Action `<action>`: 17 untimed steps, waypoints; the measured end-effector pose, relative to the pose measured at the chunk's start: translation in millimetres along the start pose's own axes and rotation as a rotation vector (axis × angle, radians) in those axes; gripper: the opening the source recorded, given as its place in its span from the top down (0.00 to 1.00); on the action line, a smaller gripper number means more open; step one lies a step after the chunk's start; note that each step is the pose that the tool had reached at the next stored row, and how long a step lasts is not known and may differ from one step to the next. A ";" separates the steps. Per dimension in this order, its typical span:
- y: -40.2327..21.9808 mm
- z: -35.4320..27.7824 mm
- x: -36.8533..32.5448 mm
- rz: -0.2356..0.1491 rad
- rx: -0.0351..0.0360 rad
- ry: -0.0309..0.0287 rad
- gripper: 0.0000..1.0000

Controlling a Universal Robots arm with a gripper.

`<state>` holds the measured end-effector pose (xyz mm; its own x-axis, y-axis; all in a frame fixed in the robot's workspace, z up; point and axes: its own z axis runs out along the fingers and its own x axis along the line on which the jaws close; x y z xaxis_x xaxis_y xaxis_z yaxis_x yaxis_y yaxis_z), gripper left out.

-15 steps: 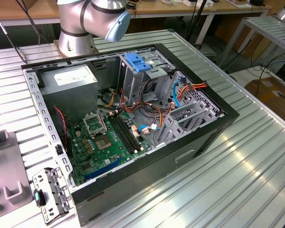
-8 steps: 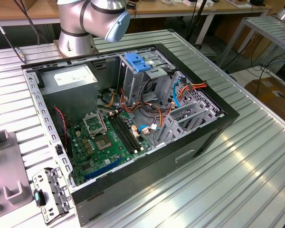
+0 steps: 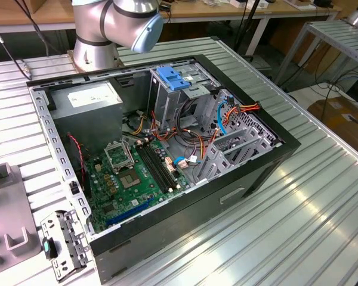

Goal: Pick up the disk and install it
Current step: 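Reach for the disk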

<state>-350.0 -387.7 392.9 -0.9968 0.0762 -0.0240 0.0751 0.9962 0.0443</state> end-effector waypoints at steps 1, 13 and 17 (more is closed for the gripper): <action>0.1 0.0 1.2 0.000 -0.0001 -0.0001 0.89; 0.5 -0.3 15.7 0.000 0.0000 0.0003 0.89; 0.6 -0.4 20.5 0.000 0.0000 0.0004 0.89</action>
<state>-370.4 -385.5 392.8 -0.9968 0.0761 -0.0236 0.0751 0.9962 0.0443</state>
